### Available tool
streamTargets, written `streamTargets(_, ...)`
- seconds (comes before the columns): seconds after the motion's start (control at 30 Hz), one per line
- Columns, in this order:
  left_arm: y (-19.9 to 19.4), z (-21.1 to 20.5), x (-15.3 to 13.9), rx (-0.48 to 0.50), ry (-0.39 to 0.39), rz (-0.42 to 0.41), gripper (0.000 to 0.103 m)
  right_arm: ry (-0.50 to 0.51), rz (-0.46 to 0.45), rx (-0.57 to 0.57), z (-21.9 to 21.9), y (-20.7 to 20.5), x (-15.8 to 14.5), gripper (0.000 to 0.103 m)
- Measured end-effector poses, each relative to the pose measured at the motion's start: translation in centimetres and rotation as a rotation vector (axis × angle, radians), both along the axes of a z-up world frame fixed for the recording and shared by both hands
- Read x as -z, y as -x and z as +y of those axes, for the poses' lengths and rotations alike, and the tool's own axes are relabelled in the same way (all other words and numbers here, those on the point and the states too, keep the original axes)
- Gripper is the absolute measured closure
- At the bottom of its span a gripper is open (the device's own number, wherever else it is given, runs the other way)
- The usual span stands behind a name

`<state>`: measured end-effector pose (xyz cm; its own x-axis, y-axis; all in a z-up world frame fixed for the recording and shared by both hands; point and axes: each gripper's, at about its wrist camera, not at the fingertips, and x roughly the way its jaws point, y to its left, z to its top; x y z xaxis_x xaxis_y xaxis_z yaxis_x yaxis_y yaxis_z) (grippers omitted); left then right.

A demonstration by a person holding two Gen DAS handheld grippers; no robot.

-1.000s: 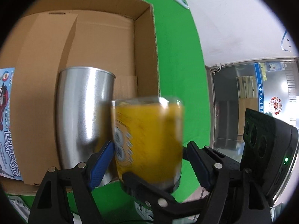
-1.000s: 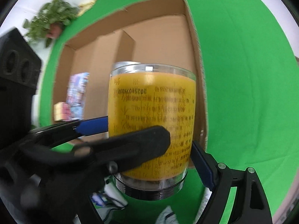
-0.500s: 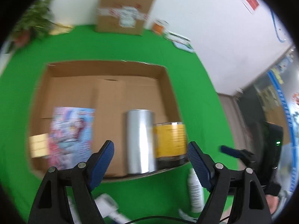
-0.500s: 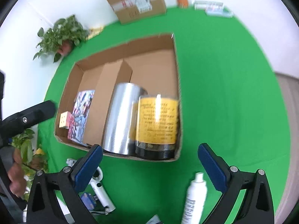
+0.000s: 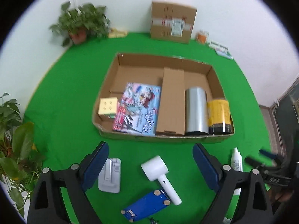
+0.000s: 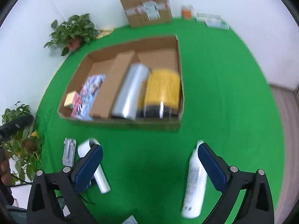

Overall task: Organize rigid objects
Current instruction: 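Open the right tool and withdraw from the yellow jar, then move the right tool to the white spray bottle and grasp it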

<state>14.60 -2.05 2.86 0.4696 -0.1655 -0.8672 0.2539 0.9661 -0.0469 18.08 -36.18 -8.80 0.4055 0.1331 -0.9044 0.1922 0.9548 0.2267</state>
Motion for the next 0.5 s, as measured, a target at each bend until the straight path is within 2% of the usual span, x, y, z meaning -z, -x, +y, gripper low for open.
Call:
streamTargets(0.1,1.0,0.3,0.3,0.028,-0.039,0.019,0.012,0.008,0.109,0.051,-1.6,2.5,4.1,0.001)
streamTargets(0.27,2.2,0.5,0.9,0.04,-0.04,0.057,0.012,0.045,0.26,0.155,-4.8,6.2,10.4,0.004)
streamTargets(0.33,3.1,0.8,1.1,0.044,-0.054,0.074,0.012,0.038,0.295,0.16,-5.4,6.9,12.4,0.01)
streamTargets(0.4,3.6,1.0,1.7,0.045,-0.071,0.088,0.012,0.009,0.336,0.151,-5.4,7.5,14.3,0.021)
streamTargets(0.43,3.8,1.0,1.8,0.045,-0.078,0.099,0.012,-0.005,0.343,0.142,-5.2,7.6,14.9,0.022)
streamTargets(0.5,4.1,1.2,2.3,0.043,-0.076,0.133,0.012,-0.033,0.346,0.118,-4.5,7.9,15.9,0.038)
